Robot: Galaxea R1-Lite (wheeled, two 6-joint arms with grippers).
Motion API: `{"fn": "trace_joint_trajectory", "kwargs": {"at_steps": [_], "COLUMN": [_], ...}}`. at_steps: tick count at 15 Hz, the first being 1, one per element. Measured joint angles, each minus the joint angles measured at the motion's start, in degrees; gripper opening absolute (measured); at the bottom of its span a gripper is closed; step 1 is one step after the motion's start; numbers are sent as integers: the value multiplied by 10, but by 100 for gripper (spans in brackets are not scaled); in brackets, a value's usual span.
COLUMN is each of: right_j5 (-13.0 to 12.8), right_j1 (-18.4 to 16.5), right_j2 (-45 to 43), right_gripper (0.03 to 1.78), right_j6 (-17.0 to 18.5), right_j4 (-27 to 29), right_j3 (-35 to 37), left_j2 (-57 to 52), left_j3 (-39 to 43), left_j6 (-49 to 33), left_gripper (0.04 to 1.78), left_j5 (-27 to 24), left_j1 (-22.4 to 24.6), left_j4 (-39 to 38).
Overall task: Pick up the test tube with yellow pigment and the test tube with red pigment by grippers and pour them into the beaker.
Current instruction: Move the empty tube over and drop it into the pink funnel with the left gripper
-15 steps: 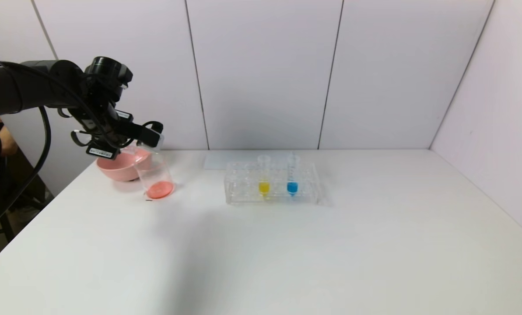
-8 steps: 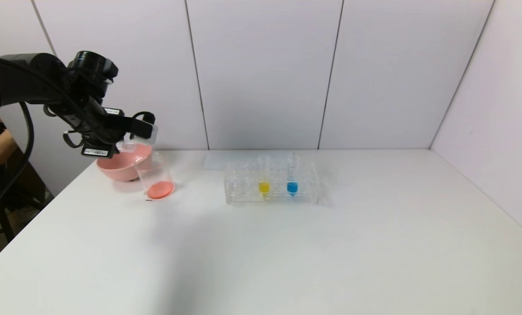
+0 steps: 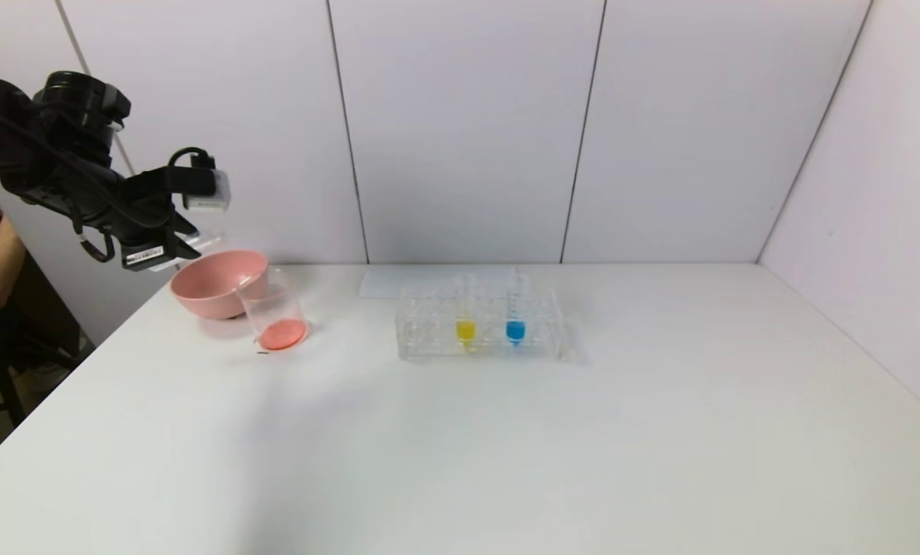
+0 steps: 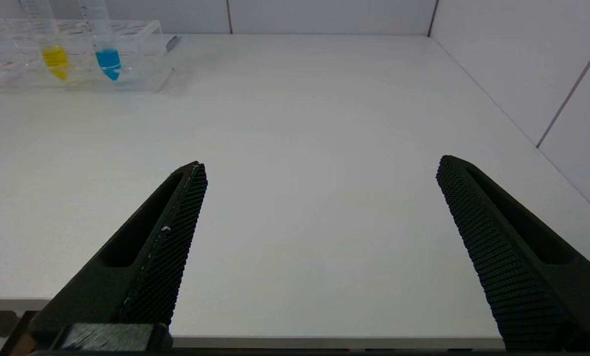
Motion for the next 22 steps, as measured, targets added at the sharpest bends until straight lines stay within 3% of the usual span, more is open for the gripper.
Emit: {"fn": "trace_joint_trajectory", "kwargs": {"at_steps": [3, 7, 15, 22], "right_j5": [0, 0, 0, 0], "right_j1": [0, -1, -1, 0], "right_j2": [0, 0, 0, 0], "right_gripper": [170, 170, 170, 170], "right_j6": [0, 0, 0, 0], "right_j4": [0, 0, 0, 0], "right_j3": [0, 0, 0, 0], "left_j2": [-6, -22, -41, -44], "left_j3": [0, 5, 57, 198], "left_j6": [-65, -181, -411, -636], "left_gripper": [43, 43, 43, 43], "left_j5": [-83, -134, -140, -136], "left_j1": [23, 45, 59, 62], "left_j4": [-15, -37, -189, -400]}}
